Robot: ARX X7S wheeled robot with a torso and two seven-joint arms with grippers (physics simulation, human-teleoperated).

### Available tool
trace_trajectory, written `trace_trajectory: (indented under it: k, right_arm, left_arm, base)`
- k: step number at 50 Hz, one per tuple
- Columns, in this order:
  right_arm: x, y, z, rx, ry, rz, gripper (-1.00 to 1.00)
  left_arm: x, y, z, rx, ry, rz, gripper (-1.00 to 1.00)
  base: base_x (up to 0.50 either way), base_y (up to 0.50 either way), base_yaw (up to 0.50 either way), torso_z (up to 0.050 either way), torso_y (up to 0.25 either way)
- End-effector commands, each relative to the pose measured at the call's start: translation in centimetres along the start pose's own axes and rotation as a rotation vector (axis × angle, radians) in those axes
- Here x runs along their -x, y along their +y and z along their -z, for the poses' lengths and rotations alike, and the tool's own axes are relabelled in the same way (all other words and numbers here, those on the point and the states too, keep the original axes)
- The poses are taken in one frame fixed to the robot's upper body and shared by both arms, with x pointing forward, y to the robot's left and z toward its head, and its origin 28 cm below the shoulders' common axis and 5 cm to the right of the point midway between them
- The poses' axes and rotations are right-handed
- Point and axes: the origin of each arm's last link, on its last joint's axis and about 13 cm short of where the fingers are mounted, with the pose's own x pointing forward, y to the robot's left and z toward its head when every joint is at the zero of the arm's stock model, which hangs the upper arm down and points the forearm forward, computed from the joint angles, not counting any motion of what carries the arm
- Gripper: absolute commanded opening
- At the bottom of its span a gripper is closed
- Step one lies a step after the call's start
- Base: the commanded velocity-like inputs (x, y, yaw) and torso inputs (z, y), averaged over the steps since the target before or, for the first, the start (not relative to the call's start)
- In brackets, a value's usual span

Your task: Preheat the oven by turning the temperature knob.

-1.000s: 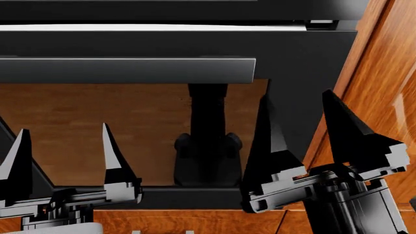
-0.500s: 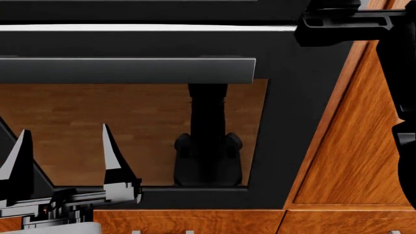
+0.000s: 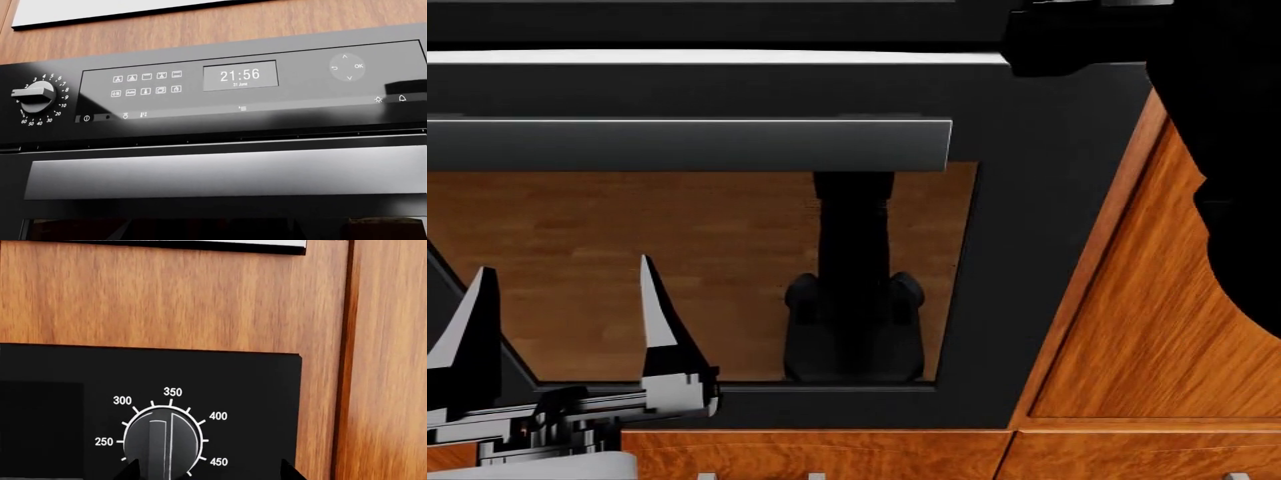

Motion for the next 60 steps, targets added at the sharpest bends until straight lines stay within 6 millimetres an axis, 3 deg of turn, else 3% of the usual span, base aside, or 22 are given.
trace_trajectory:
  k: [1,49,50,60]
  right_arm:
    - [-0.5,0.3,0.0,0.025,0.067,-0.046,1.00]
    - [-1.8,1.3,1.0,0.030,0.044,-0.096,1.00]
    - [-1.8,1.4,1.0,0.031,0.044,-0.097,-1.00]
    - [-1.7,1.3,0.9,0.034,0.027,-0.090,-1.00]
  left_arm:
    - [0.0,0.0,0.1,0.000,0.002,0.001,1.00]
    - [-0.1,0.1,0.4,0.003,0.015,-0.002,1.00]
    - [-0.1,0.1,0.4,0.003,0.016,-0.002,1.00]
    - [-0.1,0.0,0.4,0.003,0.016,-0.002,1.00]
  base:
    - [0.00,0.00,0.00,0.000,0.000]
    - [0.00,0.00,0.00,0.000,0.000]
    - [0.00,0.00,0.00,0.000,0.000]
    - [0.00,0.00,0.00,0.000,0.000]
